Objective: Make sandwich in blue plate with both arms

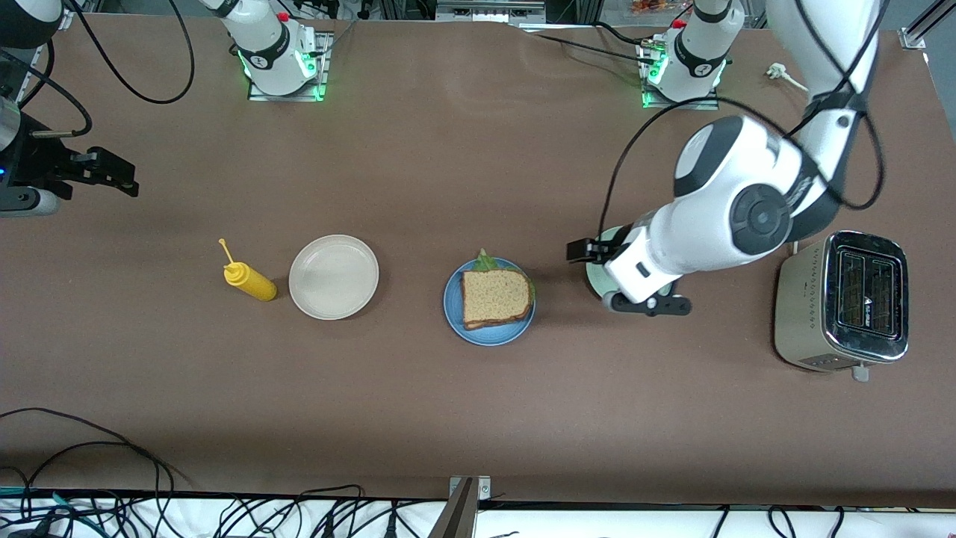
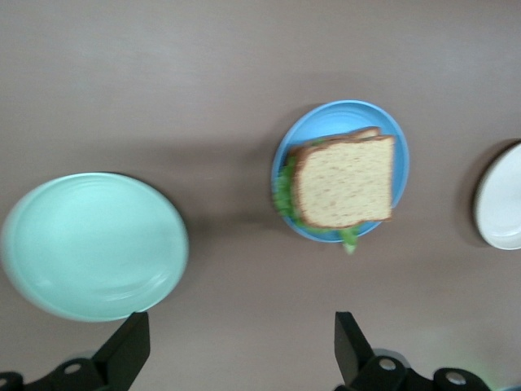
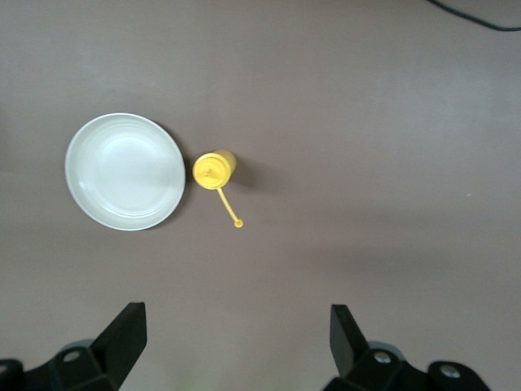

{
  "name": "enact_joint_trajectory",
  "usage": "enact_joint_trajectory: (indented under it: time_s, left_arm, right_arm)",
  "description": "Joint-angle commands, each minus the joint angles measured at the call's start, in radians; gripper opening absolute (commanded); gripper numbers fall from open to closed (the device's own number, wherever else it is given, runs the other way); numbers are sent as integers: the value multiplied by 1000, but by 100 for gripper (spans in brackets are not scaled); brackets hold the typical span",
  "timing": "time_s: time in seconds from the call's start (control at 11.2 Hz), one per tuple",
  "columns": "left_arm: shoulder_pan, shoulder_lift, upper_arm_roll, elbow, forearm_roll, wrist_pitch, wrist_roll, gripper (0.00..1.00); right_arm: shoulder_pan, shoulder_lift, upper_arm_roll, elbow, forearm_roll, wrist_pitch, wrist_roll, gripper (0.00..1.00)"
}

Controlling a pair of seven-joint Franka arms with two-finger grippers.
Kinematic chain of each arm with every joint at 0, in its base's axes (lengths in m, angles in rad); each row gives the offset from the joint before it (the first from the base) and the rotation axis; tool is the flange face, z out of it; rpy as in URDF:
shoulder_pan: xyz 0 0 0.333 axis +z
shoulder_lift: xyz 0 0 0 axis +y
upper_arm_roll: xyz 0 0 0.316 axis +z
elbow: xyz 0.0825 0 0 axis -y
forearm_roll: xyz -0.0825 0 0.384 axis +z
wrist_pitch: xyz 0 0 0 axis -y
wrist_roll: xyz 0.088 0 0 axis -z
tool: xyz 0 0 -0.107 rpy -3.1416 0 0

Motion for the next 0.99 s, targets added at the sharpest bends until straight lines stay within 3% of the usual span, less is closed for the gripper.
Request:
enact_joint_trajectory:
  time_s: [0.0, 0.18, 0.36, 0.9]
  left_arm:
    - [-3, -121, 41, -18, 72, -100, -16, 100]
    - [0, -179, 66, -24, 114, -156, -10, 100]
    - [10, -234, 90, -27, 152, -193, 25, 100]
    - [12, -330, 270, -65, 152, -255, 321, 100]
  right_arm:
    - [-6, 12, -1, 30, 78, -33, 8, 100]
    - [-6, 12, 0, 30, 103, -47, 29, 100]
    - [-6, 12, 2, 30, 69, -45, 6, 100]
    - [-4, 12, 5, 32, -3, -36, -34, 100]
